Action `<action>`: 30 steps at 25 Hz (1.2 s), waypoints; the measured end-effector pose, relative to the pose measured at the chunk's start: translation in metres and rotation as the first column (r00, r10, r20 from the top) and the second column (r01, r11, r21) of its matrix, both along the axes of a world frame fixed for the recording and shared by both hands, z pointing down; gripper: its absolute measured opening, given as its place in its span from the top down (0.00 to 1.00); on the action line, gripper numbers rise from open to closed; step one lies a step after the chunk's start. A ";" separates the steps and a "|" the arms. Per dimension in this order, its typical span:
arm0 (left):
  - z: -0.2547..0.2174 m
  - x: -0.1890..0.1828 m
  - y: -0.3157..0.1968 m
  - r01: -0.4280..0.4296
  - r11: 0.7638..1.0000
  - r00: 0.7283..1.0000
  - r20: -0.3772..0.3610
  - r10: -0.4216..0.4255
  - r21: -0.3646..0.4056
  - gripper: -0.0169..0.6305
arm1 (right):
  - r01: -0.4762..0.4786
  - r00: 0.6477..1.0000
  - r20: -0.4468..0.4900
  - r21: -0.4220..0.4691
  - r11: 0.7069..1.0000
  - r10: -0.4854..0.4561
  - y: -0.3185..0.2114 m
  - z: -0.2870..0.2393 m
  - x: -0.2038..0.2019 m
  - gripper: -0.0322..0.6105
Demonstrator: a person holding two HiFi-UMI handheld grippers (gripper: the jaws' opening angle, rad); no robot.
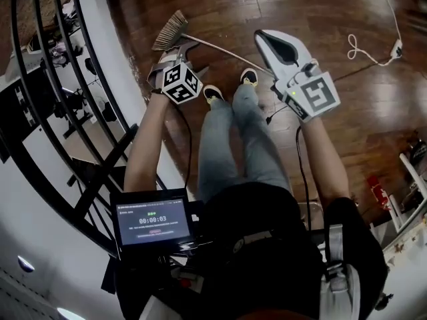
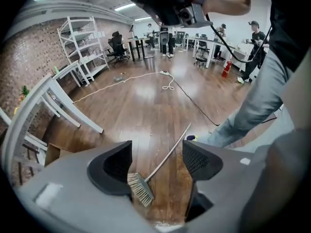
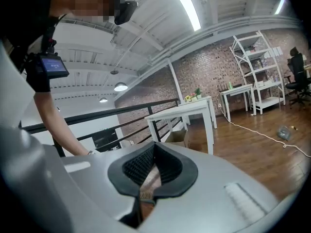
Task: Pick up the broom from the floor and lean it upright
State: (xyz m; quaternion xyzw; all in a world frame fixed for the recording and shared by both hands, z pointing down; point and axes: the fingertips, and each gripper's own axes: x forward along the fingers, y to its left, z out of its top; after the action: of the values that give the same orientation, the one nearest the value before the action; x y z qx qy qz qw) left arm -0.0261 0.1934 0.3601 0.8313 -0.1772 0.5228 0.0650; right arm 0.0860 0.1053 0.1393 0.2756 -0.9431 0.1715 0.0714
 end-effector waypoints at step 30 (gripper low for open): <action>0.568 0.014 0.030 -0.401 0.879 0.883 0.145 0.446 -0.259 0.45 | -0.141 0.981 -0.148 -0.082 0.987 0.127 -0.097 0.442 -0.032 0.94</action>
State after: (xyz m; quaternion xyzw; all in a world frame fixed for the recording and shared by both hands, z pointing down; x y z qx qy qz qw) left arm -0.0119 0.2231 0.9280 0.7805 0.0635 0.6215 0.0224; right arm 0.0539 0.0080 0.5811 0.3465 -0.9060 0.1992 0.1395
